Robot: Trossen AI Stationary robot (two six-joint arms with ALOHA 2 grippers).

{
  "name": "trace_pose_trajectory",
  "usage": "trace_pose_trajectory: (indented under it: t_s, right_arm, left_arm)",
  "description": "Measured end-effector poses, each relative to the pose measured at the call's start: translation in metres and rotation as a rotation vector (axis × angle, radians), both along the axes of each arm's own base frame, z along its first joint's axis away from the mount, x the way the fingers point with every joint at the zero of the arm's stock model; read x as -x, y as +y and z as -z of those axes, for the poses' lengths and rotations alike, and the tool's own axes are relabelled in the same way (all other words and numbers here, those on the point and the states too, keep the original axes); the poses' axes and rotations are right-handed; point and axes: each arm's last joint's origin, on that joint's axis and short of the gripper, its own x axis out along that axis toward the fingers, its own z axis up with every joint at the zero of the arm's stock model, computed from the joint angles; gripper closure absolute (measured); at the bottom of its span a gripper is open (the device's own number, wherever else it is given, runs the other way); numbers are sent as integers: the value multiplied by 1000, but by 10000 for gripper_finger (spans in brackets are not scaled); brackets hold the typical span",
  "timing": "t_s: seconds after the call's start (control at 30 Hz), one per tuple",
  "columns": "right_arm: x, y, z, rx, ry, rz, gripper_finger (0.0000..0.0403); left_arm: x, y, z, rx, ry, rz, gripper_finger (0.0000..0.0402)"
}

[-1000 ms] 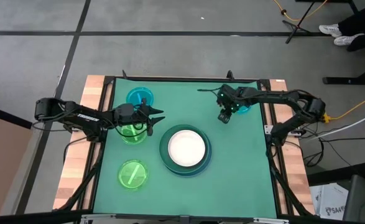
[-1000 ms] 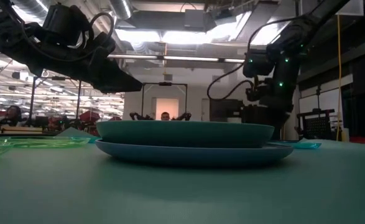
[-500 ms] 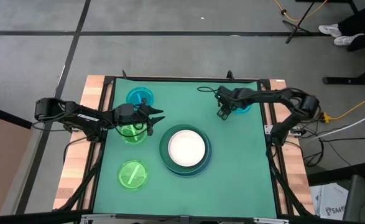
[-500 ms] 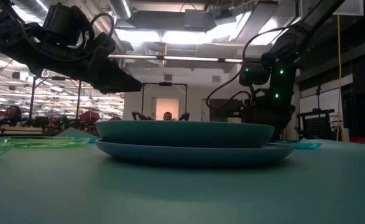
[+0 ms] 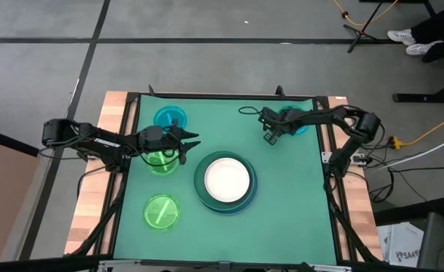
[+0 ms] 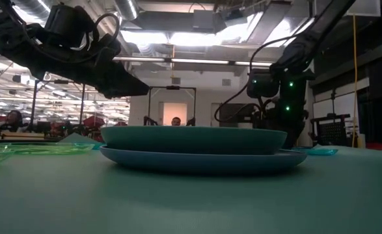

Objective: Stack plastic plates
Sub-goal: Stack the right light blue plate on top of the white plate

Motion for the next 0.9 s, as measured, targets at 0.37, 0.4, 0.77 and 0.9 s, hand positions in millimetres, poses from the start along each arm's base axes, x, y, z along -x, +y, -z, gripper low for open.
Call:
trace_pose_trajectory:
  t_s: [0.37, 0.4, 0.77, 0.9]
  right_arm:
    - [0, -1, 3, 12, 32, -19, 396]
    - [0, -1, 3, 13, 33, -20, 393]
    - [-6, 18, -10, 47, 47, -138, 402]
    - [-10, 34, -26, 55, -12, -203, 402]
  left_arm:
    - [0, 0, 0, 2, 0, 0, 264]
    - [0, 0, 0, 3, 0, 0, 264]
    - [-1, -3, 1, 10, 2, 22, 264]
    - [-1, -6, 0, 10, -2, 39, 264]
